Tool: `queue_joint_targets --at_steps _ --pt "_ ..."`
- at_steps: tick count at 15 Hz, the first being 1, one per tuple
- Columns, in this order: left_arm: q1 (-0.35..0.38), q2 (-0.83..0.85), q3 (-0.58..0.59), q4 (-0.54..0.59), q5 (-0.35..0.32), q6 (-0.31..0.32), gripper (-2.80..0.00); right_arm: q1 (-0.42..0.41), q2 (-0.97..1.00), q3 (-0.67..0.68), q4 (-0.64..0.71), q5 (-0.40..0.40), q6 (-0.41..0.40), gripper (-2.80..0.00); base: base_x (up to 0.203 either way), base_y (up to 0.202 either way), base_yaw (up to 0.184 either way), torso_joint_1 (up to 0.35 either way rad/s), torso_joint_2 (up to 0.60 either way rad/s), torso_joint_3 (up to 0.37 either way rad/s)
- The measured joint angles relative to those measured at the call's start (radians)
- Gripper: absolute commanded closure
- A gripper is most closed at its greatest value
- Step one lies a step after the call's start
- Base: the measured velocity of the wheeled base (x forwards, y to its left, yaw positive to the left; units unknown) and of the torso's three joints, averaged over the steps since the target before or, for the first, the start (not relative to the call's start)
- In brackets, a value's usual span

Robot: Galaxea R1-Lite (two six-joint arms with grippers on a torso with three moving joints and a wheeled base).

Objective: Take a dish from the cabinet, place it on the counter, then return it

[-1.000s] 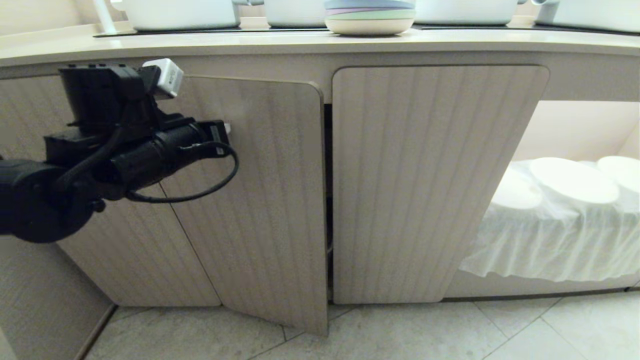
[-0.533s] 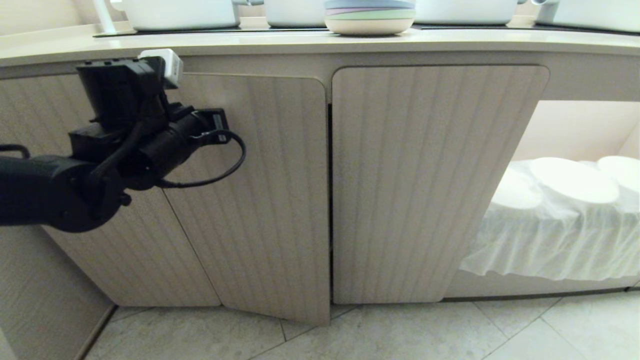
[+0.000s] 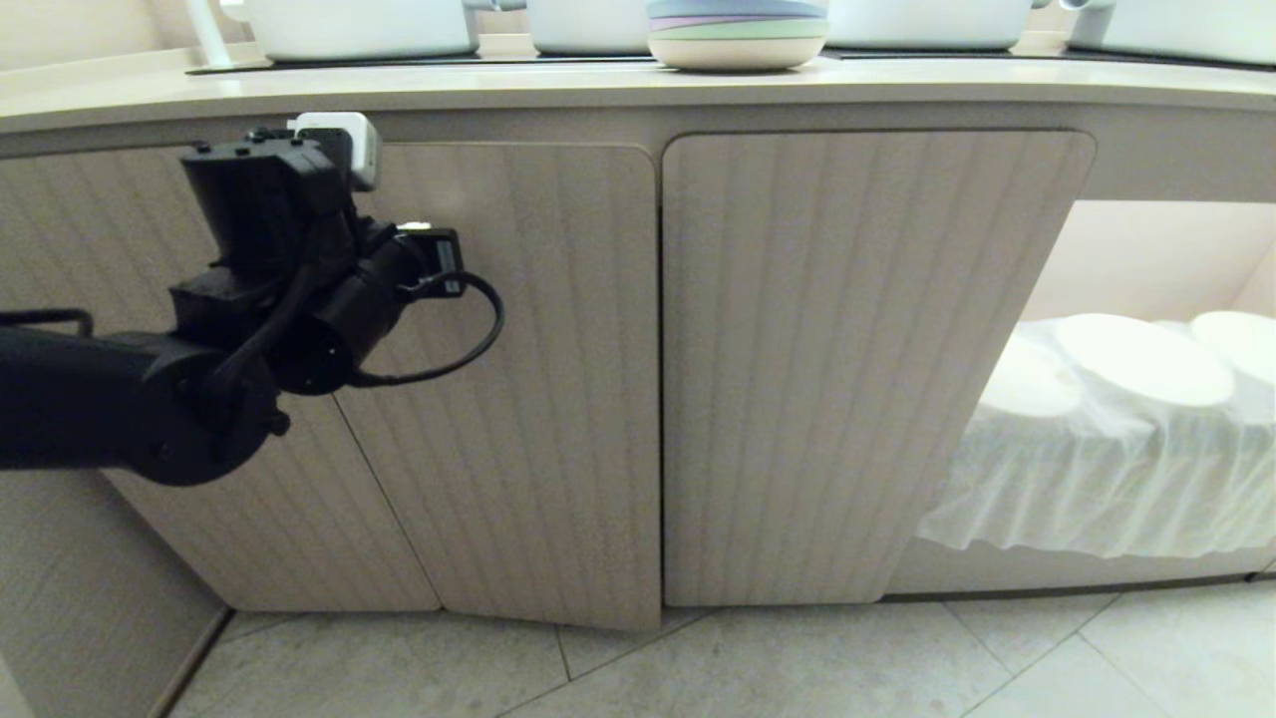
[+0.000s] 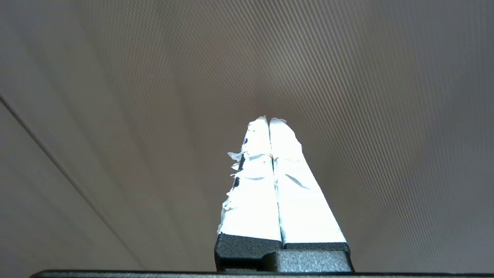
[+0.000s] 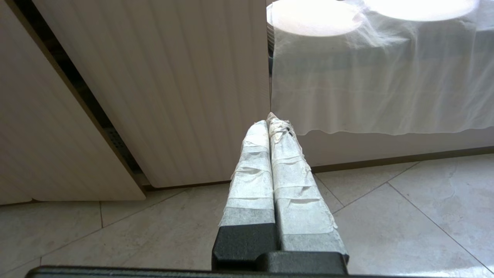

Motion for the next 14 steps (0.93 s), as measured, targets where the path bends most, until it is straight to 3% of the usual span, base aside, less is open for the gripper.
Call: queue_joint_targets --at_steps 6,14 --pt "-0.017 -0.185 0.222 0.002 -0.001 0.041 0.00 0.000 0.000 0.000 0.000 0.000 0.000 0.00 0.000 0.000 0.000 0.000 0.00 0.000" --pt "-0.008 -0.531 0.483 0.004 0.001 0.176 0.00 0.000 0.000 0.000 0.000 0.000 0.000 0.00 0.000 0.000 0.000 0.000 0.00 0.000"
